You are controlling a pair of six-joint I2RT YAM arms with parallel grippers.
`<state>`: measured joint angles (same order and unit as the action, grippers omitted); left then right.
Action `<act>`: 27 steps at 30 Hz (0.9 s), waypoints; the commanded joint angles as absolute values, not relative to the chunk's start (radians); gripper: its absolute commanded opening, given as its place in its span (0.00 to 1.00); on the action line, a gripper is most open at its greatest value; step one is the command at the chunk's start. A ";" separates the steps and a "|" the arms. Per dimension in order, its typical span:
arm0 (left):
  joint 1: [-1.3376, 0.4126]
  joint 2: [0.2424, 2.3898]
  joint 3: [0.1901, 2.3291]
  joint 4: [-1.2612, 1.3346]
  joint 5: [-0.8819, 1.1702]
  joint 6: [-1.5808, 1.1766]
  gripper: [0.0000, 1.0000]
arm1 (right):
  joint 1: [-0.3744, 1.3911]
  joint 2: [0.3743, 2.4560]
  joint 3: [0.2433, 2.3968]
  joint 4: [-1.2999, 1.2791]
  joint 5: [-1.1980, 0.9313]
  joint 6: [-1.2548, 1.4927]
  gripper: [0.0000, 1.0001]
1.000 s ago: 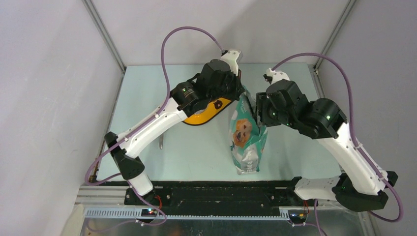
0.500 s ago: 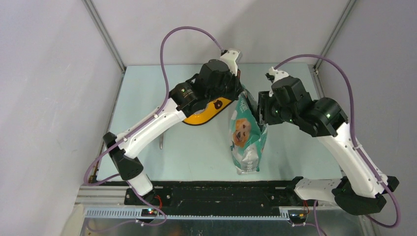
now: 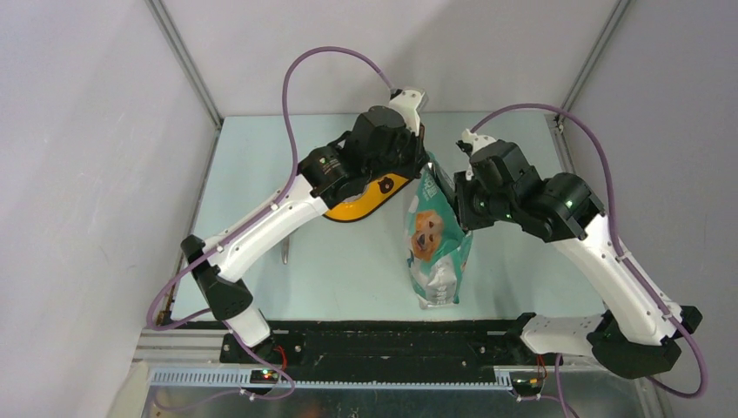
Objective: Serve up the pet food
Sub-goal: Open the pet food bag at the center of the board.
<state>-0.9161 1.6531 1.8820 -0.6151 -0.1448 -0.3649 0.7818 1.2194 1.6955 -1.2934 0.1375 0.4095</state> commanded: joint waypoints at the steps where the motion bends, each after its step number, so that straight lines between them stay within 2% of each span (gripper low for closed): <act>1: -0.890 1.599 1.933 -0.610 -0.213 -0.325 0.00 | 0.794 1.137 1.653 -1.368 0.120 0.397 0.03; 2: -0.890 1.597 1.934 -0.616 -0.180 -0.318 0.07 | 0.789 1.112 1.637 -1.308 0.125 0.396 0.00; 3: -0.890 1.596 1.934 -0.619 -0.091 -0.316 0.30 | 0.785 1.096 1.589 -1.260 0.113 0.397 0.00; 4: -0.892 1.593 1.930 -0.618 -0.049 -0.322 0.45 | 0.779 1.063 1.559 -1.149 0.096 0.399 0.00; 5: -0.892 1.590 1.916 -0.616 0.039 -0.328 0.64 | 0.773 1.047 1.499 -1.094 0.047 0.400 0.00; 6: -0.895 1.584 1.909 -0.615 0.074 -0.343 0.77 | 0.770 1.022 1.475 -0.994 0.029 0.407 0.00; 8: -0.904 1.575 1.890 -0.624 0.116 -0.367 0.87 | 0.769 0.994 1.423 -0.884 0.014 0.422 0.00; 10: -0.918 1.563 1.864 -0.623 0.096 -0.396 0.90 | 0.769 0.970 1.393 -0.808 0.034 0.440 0.00; 13: -0.925 1.558 1.827 -0.619 0.108 -0.448 0.90 | 0.770 0.933 1.335 -0.677 -0.002 0.450 0.00; 17: -0.935 1.561 1.819 -0.646 0.111 -0.493 0.81 | 0.777 0.927 1.305 -0.615 -0.008 0.484 0.00; 20: -0.955 1.534 1.789 -0.650 0.072 -0.513 0.75 | 0.779 0.923 1.295 -0.605 0.112 0.517 0.00; 27: -0.969 1.473 1.715 -0.632 0.004 -0.574 0.71 | 0.808 0.914 1.288 -0.585 0.243 0.550 0.00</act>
<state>-0.9565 1.5444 1.7458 -0.6270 0.0299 -0.5266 0.7967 0.9340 1.2732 -0.7719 0.1032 0.5167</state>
